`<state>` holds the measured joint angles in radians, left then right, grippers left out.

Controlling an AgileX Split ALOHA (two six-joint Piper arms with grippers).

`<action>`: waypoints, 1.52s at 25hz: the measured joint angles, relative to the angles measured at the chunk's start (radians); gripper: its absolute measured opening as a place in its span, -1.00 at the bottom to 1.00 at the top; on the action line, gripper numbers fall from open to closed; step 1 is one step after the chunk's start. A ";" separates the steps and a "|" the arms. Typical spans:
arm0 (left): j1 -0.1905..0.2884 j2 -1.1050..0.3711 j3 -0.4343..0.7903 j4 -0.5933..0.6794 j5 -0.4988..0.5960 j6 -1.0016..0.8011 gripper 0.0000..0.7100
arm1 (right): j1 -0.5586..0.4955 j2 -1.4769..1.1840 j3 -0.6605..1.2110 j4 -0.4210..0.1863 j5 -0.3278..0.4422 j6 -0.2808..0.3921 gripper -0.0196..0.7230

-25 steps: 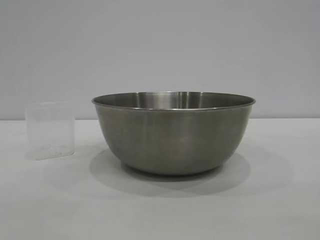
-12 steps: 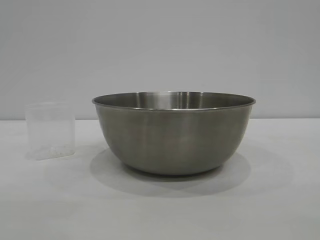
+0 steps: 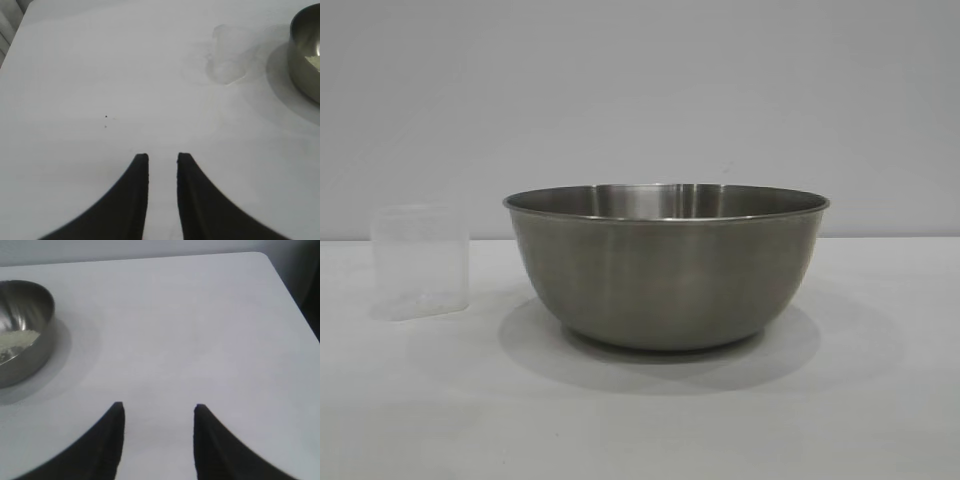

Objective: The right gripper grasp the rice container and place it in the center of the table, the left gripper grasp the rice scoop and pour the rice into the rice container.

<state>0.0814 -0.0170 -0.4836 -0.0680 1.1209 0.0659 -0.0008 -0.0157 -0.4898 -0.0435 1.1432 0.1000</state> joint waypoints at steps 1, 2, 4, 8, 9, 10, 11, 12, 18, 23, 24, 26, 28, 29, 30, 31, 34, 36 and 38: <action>0.000 0.000 0.000 -0.001 0.000 0.000 -0.71 | 0.000 0.000 0.000 0.000 0.000 0.000 -0.22; 0.000 0.000 0.000 -0.001 0.000 0.000 -0.71 | 0.000 0.000 0.000 0.000 0.000 0.000 -0.22; 0.000 0.000 0.000 -0.002 0.000 0.000 -0.71 | 0.000 0.000 0.000 0.000 0.000 0.000 -0.22; -0.007 0.000 0.000 -0.002 0.000 0.000 -0.71 | 0.000 0.000 0.000 0.000 0.000 0.000 -0.22; -0.017 0.000 0.000 -0.002 0.000 0.000 -0.71 | 0.000 0.000 0.000 0.000 0.000 0.000 -0.22; -0.027 0.000 0.000 -0.002 0.000 0.000 -0.71 | 0.000 0.000 0.000 0.000 0.000 0.000 -0.22; -0.037 0.000 0.000 -0.002 0.000 0.000 -0.71 | 0.000 0.000 0.000 0.000 0.000 0.000 -0.22; -0.043 0.000 0.000 -0.002 0.000 0.000 -0.71 | 0.000 0.000 0.000 0.000 0.000 0.000 -0.22; -0.049 0.000 0.000 -0.002 0.000 0.000 -0.71 | 0.000 0.000 0.000 0.000 0.000 0.000 -0.22; -0.049 0.000 0.000 -0.002 0.000 0.000 -0.71 | 0.000 0.000 0.000 0.000 0.000 0.000 -0.22; -0.049 0.000 0.000 -0.002 0.000 0.000 -0.71 | 0.000 0.000 0.000 0.000 0.000 0.000 -0.22; -0.049 0.000 0.000 -0.002 0.000 0.000 -0.71 | 0.000 0.000 0.000 0.000 0.000 0.000 -0.22; -0.049 0.000 0.000 -0.002 0.000 0.000 -0.71 | 0.000 0.000 0.000 0.000 0.000 0.000 -0.22; -0.049 0.000 0.000 -0.002 0.000 0.000 -0.71 | 0.000 0.000 0.000 0.000 0.000 0.000 -0.22; -0.049 0.000 0.000 -0.002 0.000 0.000 -0.71 | 0.000 0.000 0.000 0.000 0.000 0.000 -0.22; -0.049 0.000 0.000 -0.002 0.000 0.000 -0.71 | 0.000 0.000 0.000 0.000 0.000 0.000 -0.22; -0.049 0.000 0.000 -0.002 0.000 0.000 -0.71 | 0.000 0.000 0.000 0.000 0.000 0.000 -0.22; -0.049 0.000 0.000 -0.002 0.000 0.000 -0.71 | 0.000 0.000 0.000 0.000 0.000 0.000 -0.22; -0.049 0.000 0.000 -0.002 0.000 0.000 -0.71 | 0.000 0.000 0.000 0.000 0.000 0.000 -0.22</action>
<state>0.0325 -0.0170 -0.4836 -0.0703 1.1209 0.0659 -0.0008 -0.0157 -0.4898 -0.0435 1.1432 0.1000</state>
